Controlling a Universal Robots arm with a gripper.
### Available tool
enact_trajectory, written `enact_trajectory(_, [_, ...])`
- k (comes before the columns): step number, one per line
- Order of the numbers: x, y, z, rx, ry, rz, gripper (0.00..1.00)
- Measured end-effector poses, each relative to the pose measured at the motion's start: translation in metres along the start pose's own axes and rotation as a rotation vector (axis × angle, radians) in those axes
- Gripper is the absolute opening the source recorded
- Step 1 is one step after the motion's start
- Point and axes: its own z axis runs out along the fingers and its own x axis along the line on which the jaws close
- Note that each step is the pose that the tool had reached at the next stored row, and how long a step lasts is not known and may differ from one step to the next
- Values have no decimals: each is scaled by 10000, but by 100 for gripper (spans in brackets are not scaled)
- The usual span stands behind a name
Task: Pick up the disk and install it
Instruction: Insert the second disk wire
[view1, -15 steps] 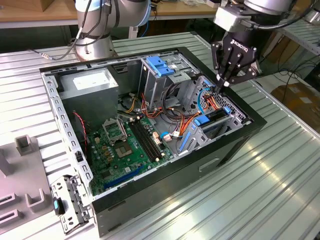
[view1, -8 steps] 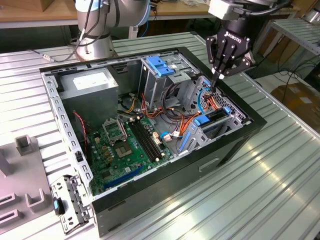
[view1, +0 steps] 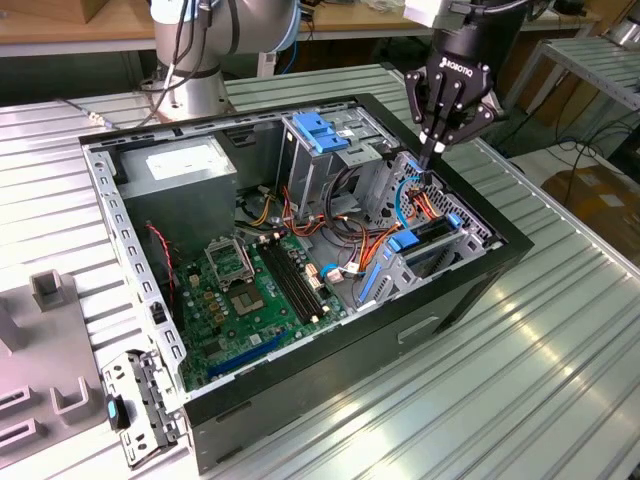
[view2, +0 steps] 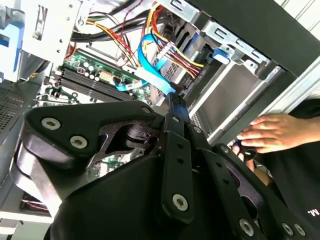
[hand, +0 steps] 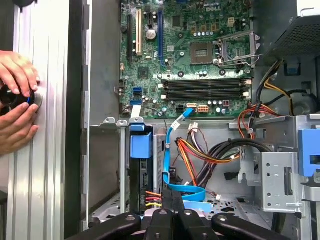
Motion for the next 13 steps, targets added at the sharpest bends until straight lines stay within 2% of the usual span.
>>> enact_trajectory(1, [-11,-2,21,0,14,1,11])
enact_trajectory(3, [-37,-4,46,2,137,9,11])
enact_trajectory(4, [-46,-4,46,3,299,20,17])
enact_trajectory(5, [-57,-4,46,5,504,34,17])
enact_trajectory(6, [-68,-4,46,7,656,46,17])
enact_trajectory(7, [-91,-3,45,8,798,56,24])
enact_trajectory(8, [-112,-3,45,9,855,60,24])
enact_trajectory(12, [-163,-4,45,11,979,69,24])
enact_trajectory(13, [-169,-4,48,11,1035,73,24])
